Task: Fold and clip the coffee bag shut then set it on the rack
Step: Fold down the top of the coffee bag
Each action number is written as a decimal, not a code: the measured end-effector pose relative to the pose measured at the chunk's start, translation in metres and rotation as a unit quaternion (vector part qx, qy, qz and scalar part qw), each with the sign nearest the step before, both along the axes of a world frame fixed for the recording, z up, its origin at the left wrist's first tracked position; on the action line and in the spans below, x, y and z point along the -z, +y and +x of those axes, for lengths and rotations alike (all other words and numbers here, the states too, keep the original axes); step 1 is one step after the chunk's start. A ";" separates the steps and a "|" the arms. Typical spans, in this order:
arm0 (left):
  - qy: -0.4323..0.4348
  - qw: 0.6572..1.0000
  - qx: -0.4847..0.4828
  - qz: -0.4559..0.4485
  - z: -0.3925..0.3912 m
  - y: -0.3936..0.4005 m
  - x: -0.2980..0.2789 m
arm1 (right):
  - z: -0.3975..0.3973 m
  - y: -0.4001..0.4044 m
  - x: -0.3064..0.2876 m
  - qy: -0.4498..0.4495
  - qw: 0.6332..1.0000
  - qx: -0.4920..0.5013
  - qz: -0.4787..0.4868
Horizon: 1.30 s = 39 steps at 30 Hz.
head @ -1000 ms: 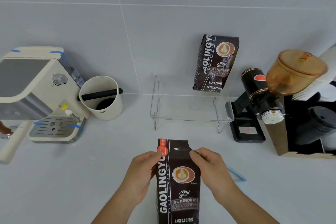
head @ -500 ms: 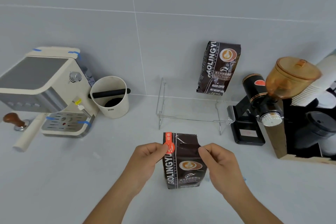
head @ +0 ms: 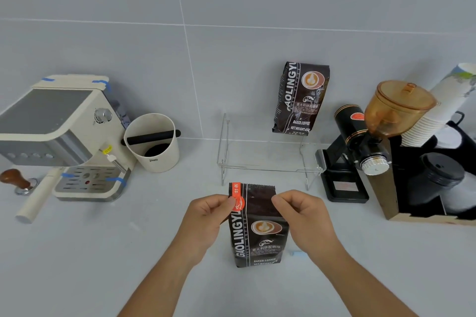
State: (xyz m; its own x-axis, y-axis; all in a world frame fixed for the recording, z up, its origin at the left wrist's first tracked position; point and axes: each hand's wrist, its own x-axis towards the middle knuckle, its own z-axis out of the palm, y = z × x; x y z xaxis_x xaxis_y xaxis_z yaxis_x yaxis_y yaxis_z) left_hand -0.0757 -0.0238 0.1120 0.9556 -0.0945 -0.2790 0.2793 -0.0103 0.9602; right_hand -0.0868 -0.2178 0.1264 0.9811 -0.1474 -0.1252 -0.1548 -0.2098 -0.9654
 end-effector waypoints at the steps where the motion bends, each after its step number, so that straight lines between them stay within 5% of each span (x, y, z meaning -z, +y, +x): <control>1: -0.002 1.000 -0.001 -0.001 0.001 0.000 0.000 | 0.001 -0.001 -0.001 0.005 1.000 0.003 0.009; 16: -0.069 0.993 -0.025 0.090 0.000 0.004 -0.007 | -0.004 -0.009 -0.003 0.005 1.000 -0.001 0.005; 27: -0.266 0.910 0.047 0.315 0.000 0.007 -0.013 | 0.003 -0.007 -0.008 -0.064 0.978 -0.085 -0.180; 39: -0.265 0.903 0.143 0.306 0.012 0.005 -0.025 | 0.006 -0.005 -0.007 -0.184 0.933 -0.168 -0.259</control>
